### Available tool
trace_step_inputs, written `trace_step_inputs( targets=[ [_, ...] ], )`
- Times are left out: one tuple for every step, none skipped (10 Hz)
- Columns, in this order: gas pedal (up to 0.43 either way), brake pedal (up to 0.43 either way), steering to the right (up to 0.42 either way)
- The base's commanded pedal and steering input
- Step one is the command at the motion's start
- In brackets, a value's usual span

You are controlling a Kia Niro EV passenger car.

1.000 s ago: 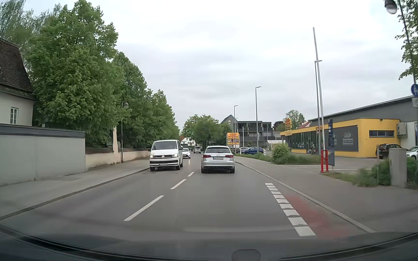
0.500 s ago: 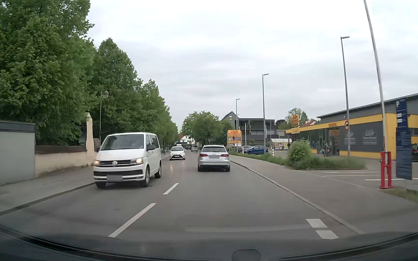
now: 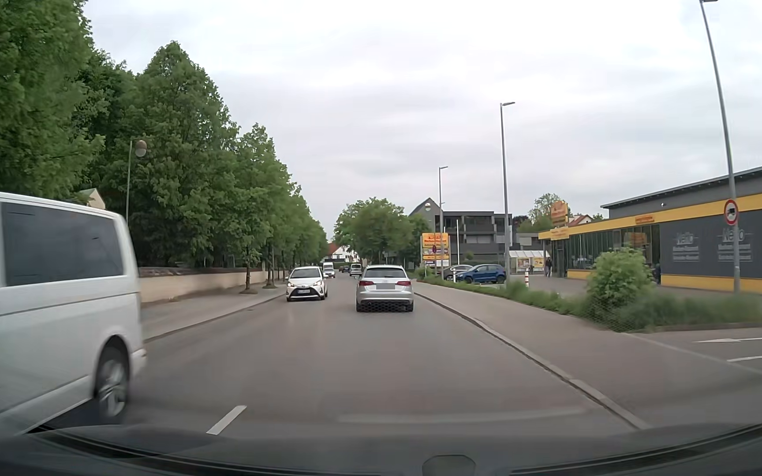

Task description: Follow the waypoints while adhering to traffic rules and regulations

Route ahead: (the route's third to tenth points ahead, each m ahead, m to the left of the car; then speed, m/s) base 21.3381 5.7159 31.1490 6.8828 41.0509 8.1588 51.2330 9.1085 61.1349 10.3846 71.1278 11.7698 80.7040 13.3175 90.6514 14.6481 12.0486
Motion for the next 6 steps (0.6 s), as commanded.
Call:
trace_step_inputs(
  targets=[
    [0.150, 0.000, -0.015],
    [0.150, 0.000, -0.015],
    [0.150, 0.000, -0.015],
    [0.150, 0.000, -0.015],
    [0.150, 0.000, -0.015],
    [0.150, 0.000, -0.016]
  ],
)
